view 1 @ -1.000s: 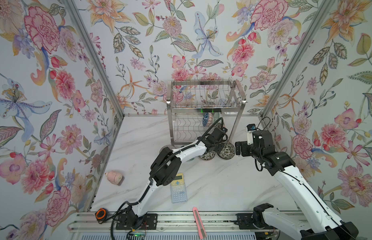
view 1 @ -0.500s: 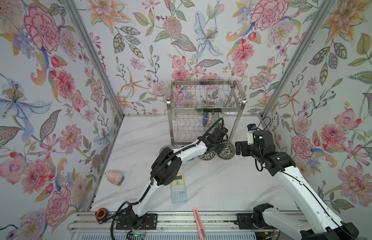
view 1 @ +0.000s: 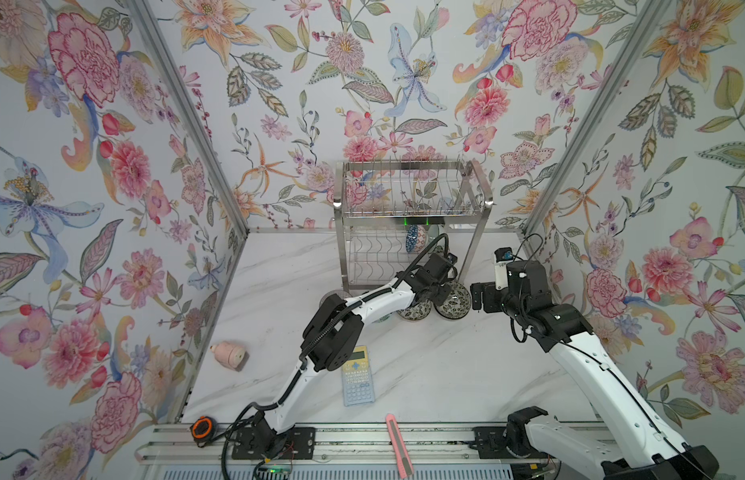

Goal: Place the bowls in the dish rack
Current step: 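Lift the leaf-patterned bowl with the left gripper while the right gripper reaches toward it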

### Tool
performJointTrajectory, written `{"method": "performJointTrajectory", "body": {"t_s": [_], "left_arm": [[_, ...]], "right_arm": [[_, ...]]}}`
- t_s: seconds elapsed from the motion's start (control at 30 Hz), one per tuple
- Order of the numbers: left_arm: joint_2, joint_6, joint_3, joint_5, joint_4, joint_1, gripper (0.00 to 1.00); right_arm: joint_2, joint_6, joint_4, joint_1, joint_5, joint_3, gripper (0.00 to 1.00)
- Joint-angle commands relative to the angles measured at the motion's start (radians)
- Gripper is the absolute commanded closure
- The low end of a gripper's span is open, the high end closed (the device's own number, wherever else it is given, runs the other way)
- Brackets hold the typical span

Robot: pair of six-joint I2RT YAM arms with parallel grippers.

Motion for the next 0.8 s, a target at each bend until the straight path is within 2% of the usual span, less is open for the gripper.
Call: {"method": "performJointTrajectory", "body": {"t_s": [0.0,0.27,0.5,0.6,0.77], "left_arm": [[-0.113,-0.004,-0.080,0.000,0.109,0.007,1.00],[-0.334,-0.053,-0.331,-0.032,0.374,0.017,1.00],[-0.475,-0.108,-0.513,-0.044,0.520,0.046,1.00],[-0.525,-0.136,-0.592,-0.035,0.575,0.057,1.00],[-0.602,-0.184,-0.719,-0.020,0.661,0.078,1.00]], "right_arm": [[-0.022,0.015,0.009,-0.008,-0.011,-0.002,0.01],[-0.041,0.033,0.009,-0.007,-0.075,0.012,0.01],[-0.029,0.090,0.037,0.005,-0.139,0.011,0.01],[-0.008,0.146,0.102,0.036,-0.181,-0.005,0.01],[0.077,0.222,0.200,0.112,-0.163,-0.015,0.01]]}}
